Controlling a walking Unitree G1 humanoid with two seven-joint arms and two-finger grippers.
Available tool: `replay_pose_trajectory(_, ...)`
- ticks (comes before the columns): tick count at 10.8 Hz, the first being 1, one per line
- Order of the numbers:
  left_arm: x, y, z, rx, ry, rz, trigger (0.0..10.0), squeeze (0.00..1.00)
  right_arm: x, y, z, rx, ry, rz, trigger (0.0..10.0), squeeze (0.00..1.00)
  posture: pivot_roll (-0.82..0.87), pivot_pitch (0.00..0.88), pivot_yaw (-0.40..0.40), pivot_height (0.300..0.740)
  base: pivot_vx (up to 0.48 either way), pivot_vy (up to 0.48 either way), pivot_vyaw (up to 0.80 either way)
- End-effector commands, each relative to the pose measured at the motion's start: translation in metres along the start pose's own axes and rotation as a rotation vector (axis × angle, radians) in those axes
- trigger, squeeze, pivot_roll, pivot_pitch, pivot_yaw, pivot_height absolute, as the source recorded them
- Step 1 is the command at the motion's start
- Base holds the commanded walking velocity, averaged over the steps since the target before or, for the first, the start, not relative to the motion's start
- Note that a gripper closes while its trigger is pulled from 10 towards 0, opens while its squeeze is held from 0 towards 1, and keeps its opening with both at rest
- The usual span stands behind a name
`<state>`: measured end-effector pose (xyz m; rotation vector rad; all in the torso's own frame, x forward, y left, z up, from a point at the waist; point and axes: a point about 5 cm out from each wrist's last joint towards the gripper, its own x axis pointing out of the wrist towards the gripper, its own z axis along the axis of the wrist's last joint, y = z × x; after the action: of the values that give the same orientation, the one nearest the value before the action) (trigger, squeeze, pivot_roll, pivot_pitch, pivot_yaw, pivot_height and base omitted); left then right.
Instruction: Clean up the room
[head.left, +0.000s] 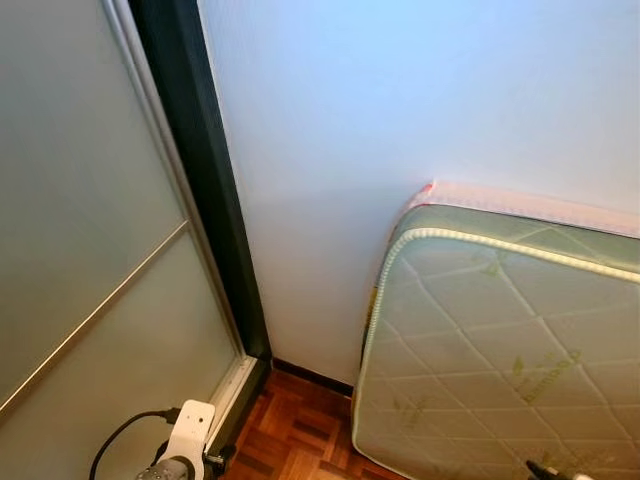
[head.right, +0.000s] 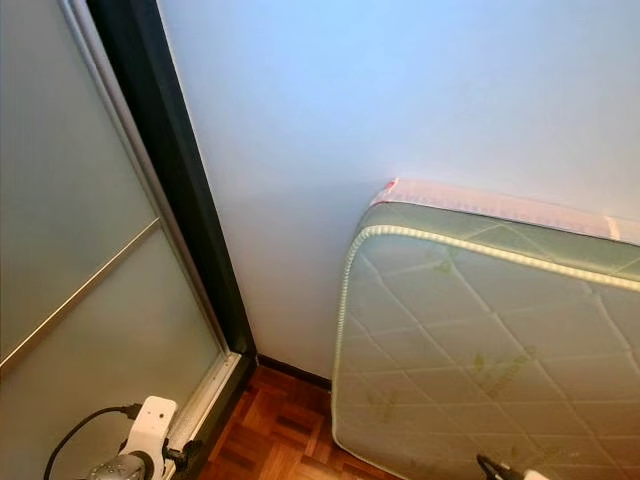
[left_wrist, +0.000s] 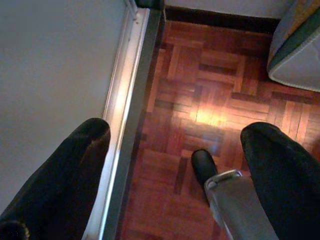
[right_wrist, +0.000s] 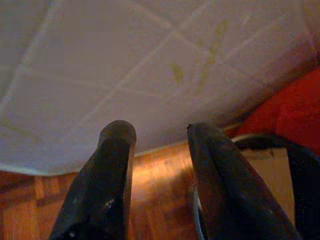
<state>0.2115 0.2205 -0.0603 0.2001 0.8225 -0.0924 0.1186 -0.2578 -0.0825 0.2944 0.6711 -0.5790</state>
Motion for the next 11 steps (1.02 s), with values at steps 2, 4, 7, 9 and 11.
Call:
replay_pose_trajectory(2,-0.002,0.002,-0.009,0.010,0.035,-0.004,10.0,0.00,0.003,0.007,-0.003,-0.043,0.064,0.049,10.0,0.00,0.01,0.000,0.045,0.740,0.000,0.000,0.00)
replay_pose_trajectory(4,-0.003,0.000,-0.014,-0.006,0.057,-0.018,10.0,0.00,0.002,0.008,-0.011,-0.084,0.147,0.045,10.0,0.00,0.01,0.000,0.064,0.740,0.000,0.000,0.00)
replay_pose_trajectory(7,-0.007,0.009,-0.021,-0.095,0.074,0.012,10.0,0.00,-0.001,0.023,-0.022,-0.177,0.218,0.156,10.0,0.00,0.04,0.000,0.019,0.740,0.000,0.000,0.00)
replay_pose_trajectory(9,-0.006,0.007,-0.022,-0.137,0.074,0.030,10.0,0.00,0.005,0.035,-0.014,-0.229,0.217,0.213,10.0,0.00,0.13,0.000,-0.011,0.740,0.000,0.000,0.00)
replay_pose_trajectory(11,-0.006,0.004,-0.025,-0.160,0.089,0.028,10.0,0.00,0.001,0.023,-0.018,-0.231,0.216,0.211,10.0,0.00,0.13,0.000,-0.018,0.740,0.000,0.000,0.00)
